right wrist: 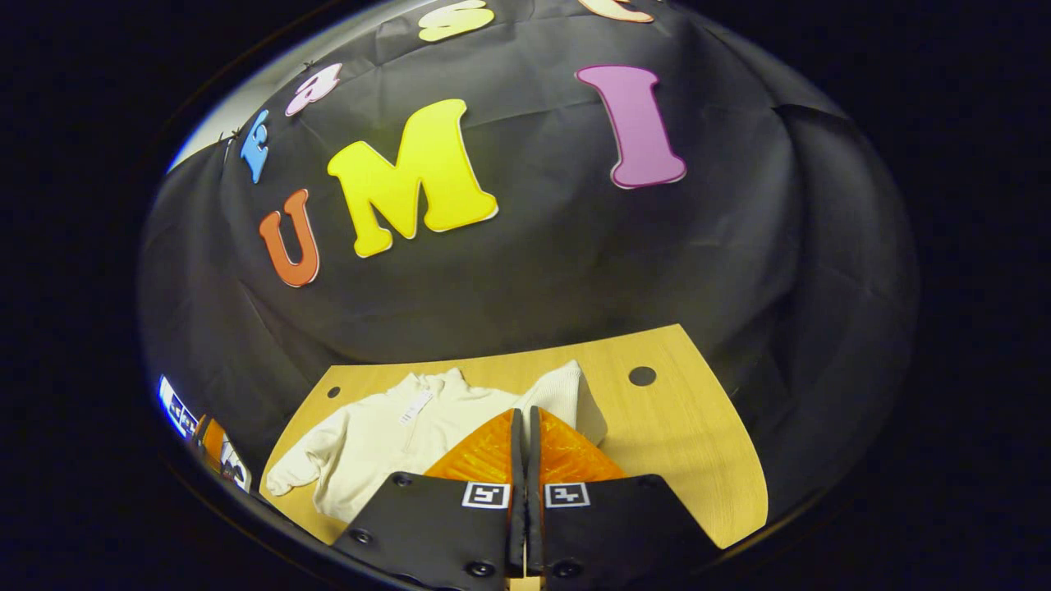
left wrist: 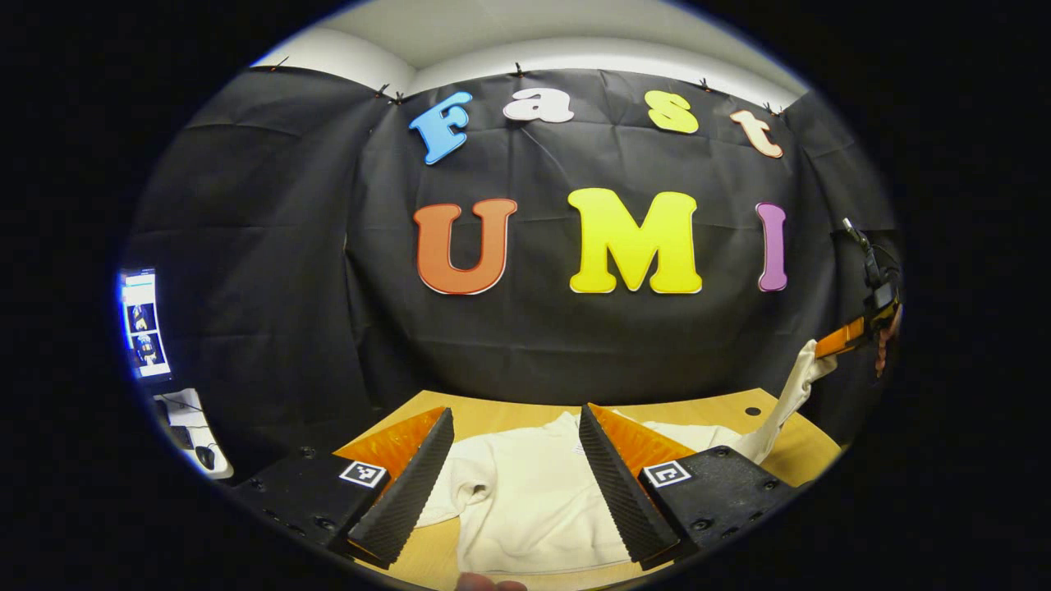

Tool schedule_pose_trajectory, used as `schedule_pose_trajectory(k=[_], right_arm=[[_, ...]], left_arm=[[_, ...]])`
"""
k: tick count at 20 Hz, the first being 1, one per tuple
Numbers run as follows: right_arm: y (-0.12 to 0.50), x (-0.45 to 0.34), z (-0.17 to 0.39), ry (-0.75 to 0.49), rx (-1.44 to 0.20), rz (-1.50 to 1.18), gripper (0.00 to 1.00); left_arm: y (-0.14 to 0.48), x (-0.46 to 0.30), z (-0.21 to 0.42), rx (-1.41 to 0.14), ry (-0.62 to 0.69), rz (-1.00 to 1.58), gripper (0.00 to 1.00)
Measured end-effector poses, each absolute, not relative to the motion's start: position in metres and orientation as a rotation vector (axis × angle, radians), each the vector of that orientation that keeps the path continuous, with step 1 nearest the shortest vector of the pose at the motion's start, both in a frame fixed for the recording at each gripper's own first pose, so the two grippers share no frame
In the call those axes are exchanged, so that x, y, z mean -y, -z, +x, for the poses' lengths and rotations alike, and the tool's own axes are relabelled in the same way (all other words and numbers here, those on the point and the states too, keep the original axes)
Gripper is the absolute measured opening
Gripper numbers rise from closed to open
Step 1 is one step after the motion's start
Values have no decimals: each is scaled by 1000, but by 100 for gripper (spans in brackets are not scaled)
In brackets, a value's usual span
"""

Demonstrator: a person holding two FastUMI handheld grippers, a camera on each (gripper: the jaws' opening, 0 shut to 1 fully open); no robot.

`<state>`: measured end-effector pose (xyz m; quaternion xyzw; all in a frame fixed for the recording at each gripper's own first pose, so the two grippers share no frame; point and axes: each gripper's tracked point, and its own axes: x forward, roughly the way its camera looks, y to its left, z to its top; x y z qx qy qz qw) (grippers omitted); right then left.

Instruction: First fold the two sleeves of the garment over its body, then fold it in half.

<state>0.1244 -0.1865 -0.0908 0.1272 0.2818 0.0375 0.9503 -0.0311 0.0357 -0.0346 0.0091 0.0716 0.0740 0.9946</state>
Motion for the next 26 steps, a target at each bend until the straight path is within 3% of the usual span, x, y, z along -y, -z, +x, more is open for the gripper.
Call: schedule_pose_trajectory(k=[12, 26], right_arm=[[69, 10, 217, -337, -552, 143, 1], [197, -157, 267, -490, -716, 39, 1]], left_arm=[[40, -68, -45, -171, -349, -21, 98], [34, -104, -65, -184, -413, 51, 98]])
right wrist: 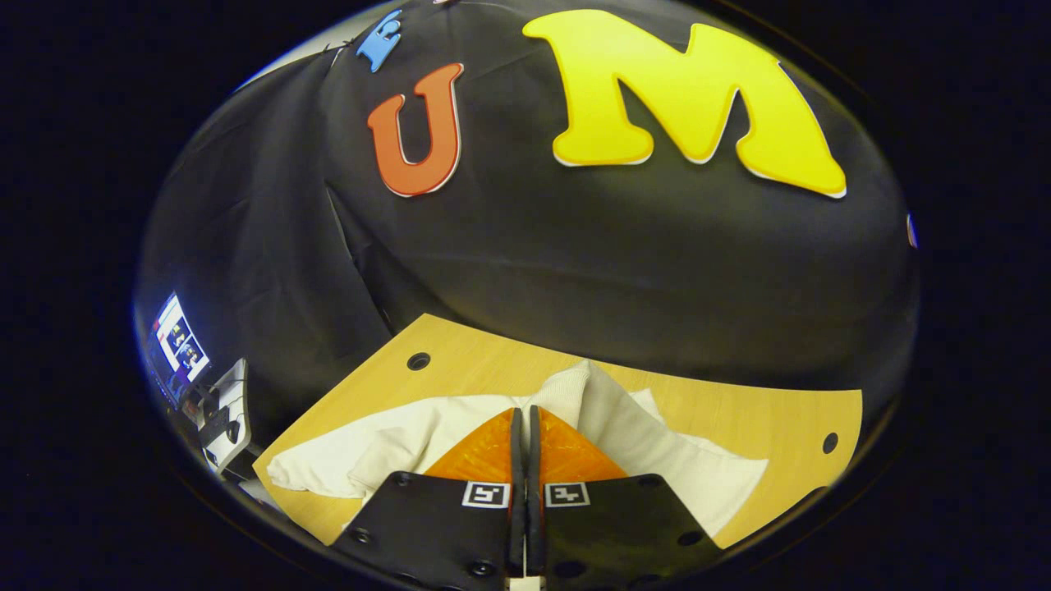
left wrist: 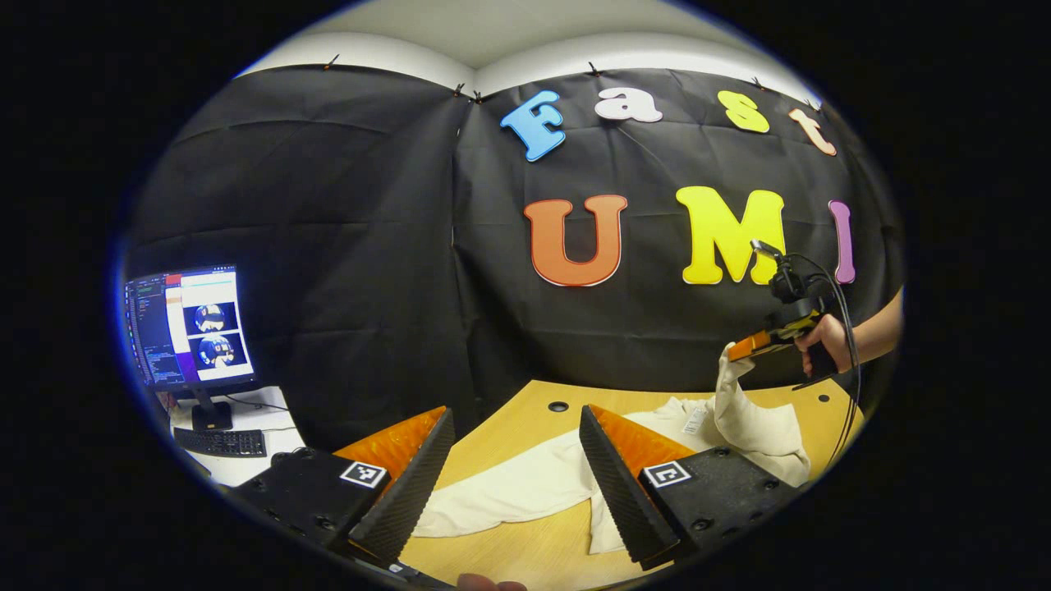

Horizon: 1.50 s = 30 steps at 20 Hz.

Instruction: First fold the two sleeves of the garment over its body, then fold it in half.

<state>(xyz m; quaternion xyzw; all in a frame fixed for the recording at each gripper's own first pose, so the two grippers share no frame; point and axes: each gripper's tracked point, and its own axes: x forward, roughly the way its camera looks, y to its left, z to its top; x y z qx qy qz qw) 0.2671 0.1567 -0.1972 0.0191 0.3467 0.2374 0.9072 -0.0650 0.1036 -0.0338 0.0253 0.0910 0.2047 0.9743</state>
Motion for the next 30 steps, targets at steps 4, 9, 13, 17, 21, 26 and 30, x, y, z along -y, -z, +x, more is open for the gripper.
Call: schedule_pose_trajectory(k=[4, 9, 13, 17, 21, 26, 30], right_arm=[[244, -188, 270, -514, -771, -43, 1], [296, -214, 276, -500, -824, -129, 2], [318, -230, 281, -486, -827, -163, 2], [331, -237, 286, -439, -828, -162, 2], [328, -253, 284, -447, -813, -126, 4], [315, -281, 272, -524, -776, -108, 15], [301, -291, 266, -560, -721, -136, 33]], left_arm=[[35, -106, -72, -203, -427, 56, 97], [35, -111, -77, -227, -439, 65, 98], [36, -115, -83, -237, -452, 80, 98], [42, -119, -90, -262, -459, 83, 98], [46, -122, -93, -266, -469, 74, 98], [46, -121, -97, -266, -475, 70, 98], [45, -123, -104, -259, -484, 66, 98]])
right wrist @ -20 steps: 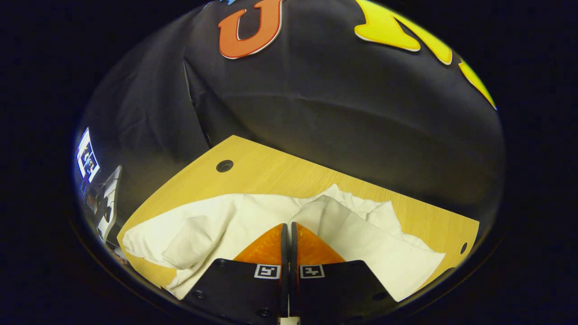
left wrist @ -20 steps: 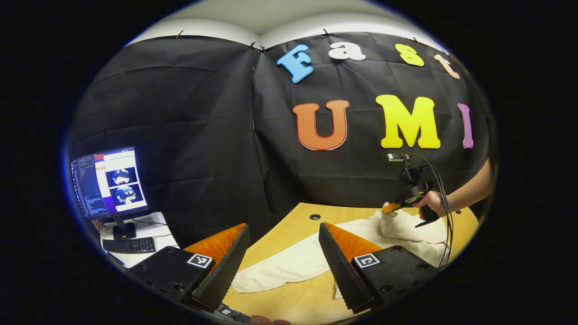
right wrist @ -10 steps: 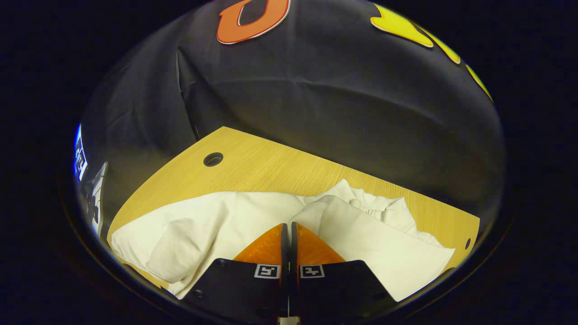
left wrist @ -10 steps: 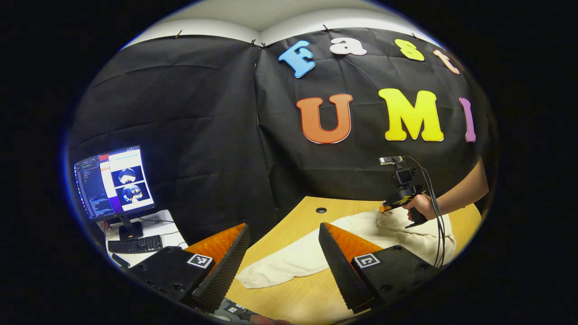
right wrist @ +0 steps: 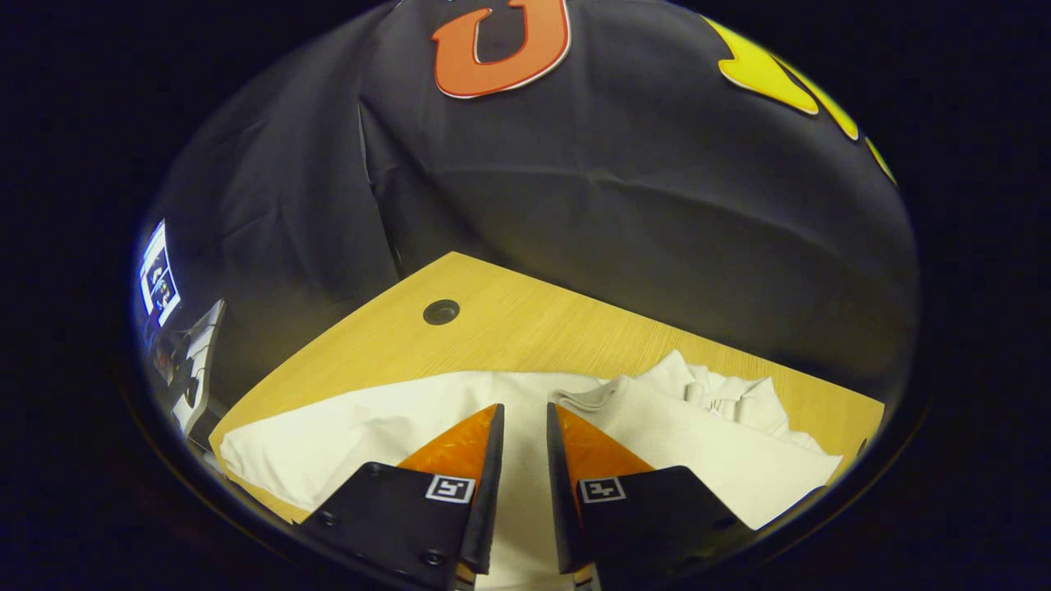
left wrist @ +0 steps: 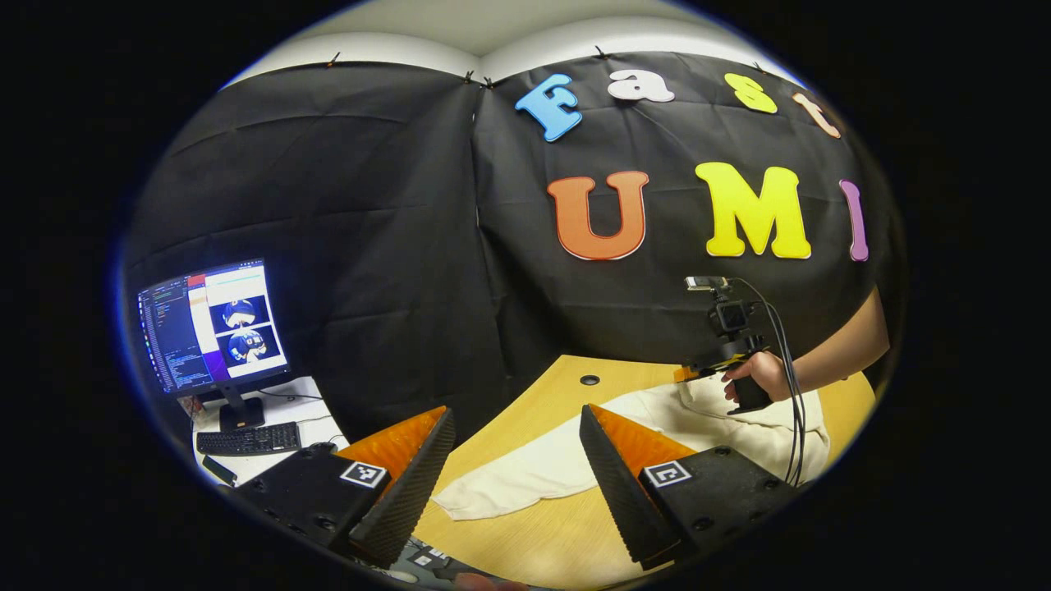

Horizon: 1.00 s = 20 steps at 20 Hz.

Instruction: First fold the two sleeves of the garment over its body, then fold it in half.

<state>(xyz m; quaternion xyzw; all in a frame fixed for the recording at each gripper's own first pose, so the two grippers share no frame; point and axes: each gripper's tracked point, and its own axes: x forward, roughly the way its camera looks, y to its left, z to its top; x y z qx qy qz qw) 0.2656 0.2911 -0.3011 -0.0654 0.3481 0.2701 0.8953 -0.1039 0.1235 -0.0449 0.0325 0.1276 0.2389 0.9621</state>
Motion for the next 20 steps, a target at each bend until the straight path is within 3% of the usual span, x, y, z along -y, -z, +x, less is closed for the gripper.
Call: schedule_pose_trajectory(k=[1, 4, 11, 20], right_arm=[[296, -292, 261, -570, -709, -138, 33], [279, -291, 251, -579, -683, -134, 99], [229, -271, 220, -577, -622, -71, 98], [139, -216, 147, -599, -488, -19, 98]], left_arm=[[45, -125, -106, -256, -486, 66, 97], [45, -129, -111, -249, -491, 61, 98], [58, -154, -130, -248, -503, 52, 97], [154, -200, -153, -373, -438, 12, 98]])
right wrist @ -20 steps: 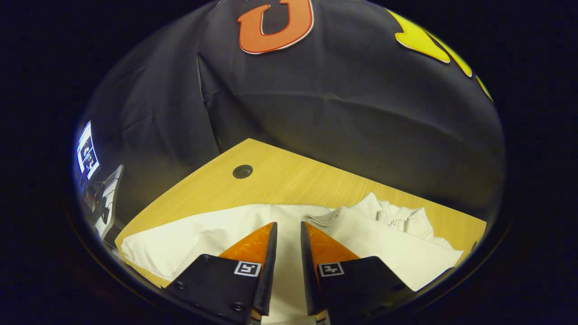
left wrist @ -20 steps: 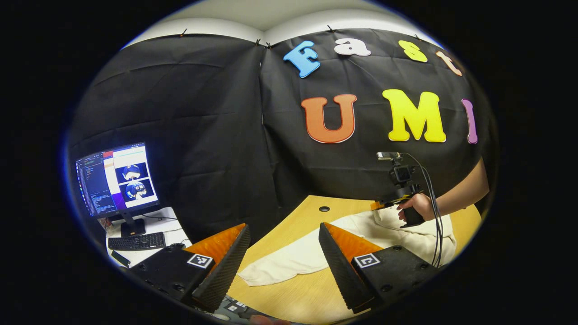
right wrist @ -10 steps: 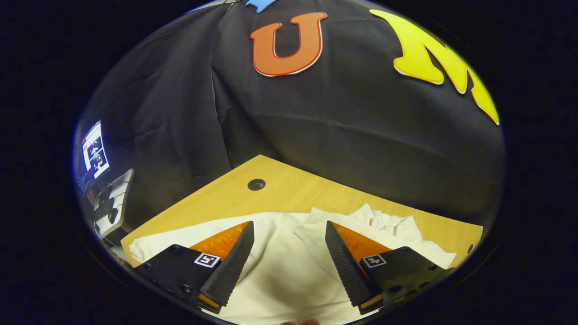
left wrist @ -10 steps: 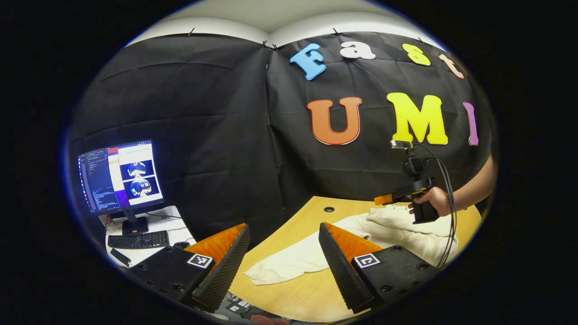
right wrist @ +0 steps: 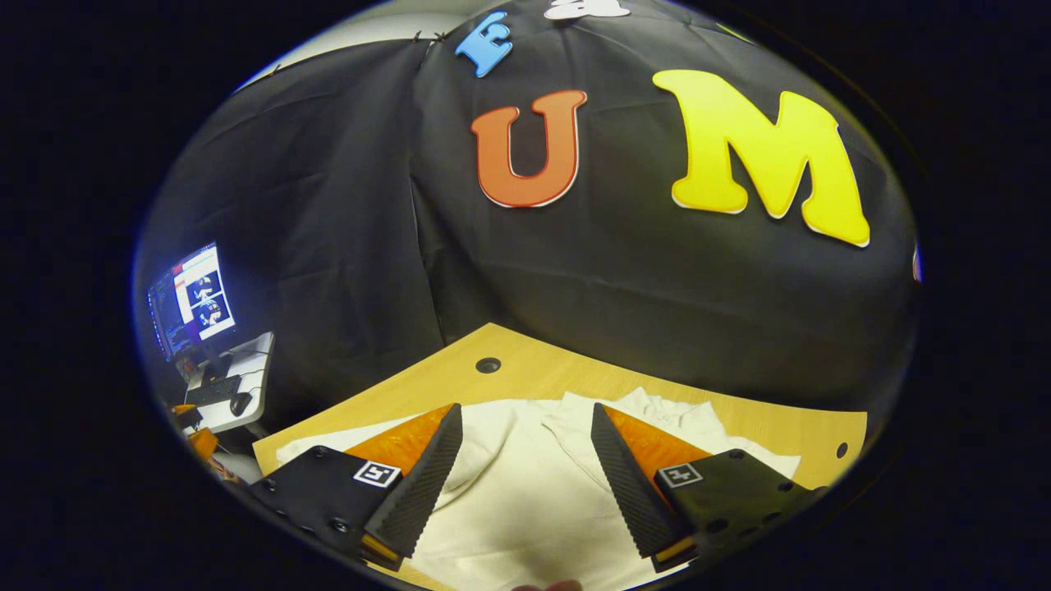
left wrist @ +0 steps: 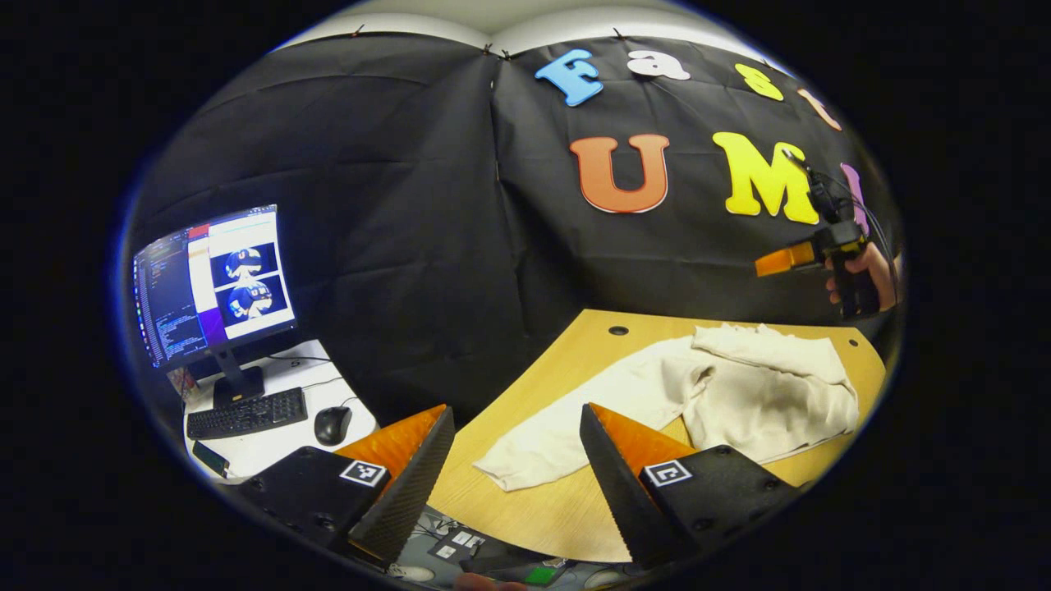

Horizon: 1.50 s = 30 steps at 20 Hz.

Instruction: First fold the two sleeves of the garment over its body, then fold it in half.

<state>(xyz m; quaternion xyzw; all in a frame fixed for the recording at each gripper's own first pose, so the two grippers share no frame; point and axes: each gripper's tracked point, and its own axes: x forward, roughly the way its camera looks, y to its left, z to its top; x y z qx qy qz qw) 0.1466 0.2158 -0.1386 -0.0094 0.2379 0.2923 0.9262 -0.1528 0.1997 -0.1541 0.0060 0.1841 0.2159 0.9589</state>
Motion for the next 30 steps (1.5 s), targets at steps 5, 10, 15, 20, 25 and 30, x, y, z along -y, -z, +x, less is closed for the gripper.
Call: schedule_pose_trajectory(k=[5, 10, 15, 20, 25, 30], right_arm=[[112, -170, 100, -553, -494, 39, 98], [101, -130, 45, -517, -511, 80, 98], [108, -87, 16, -452, -528, 24, 97], [121, -77, -3, -409, -560, 7, 98], [117, -92, -16, -439, -547, -13, 98], [115, -104, -22, -469, -547, -20, 98]], left_arm=[[199, -207, -139, -408, -365, -36, 98], [243, -237, -125, -462, -344, -12, 98], [282, -259, -123, -524, -304, 3, 98], [303, -266, -120, -558, -260, 19, 98], [316, -266, -122, -559, -242, -24, 99], [316, -263, -124, -545, -272, -57, 93]])
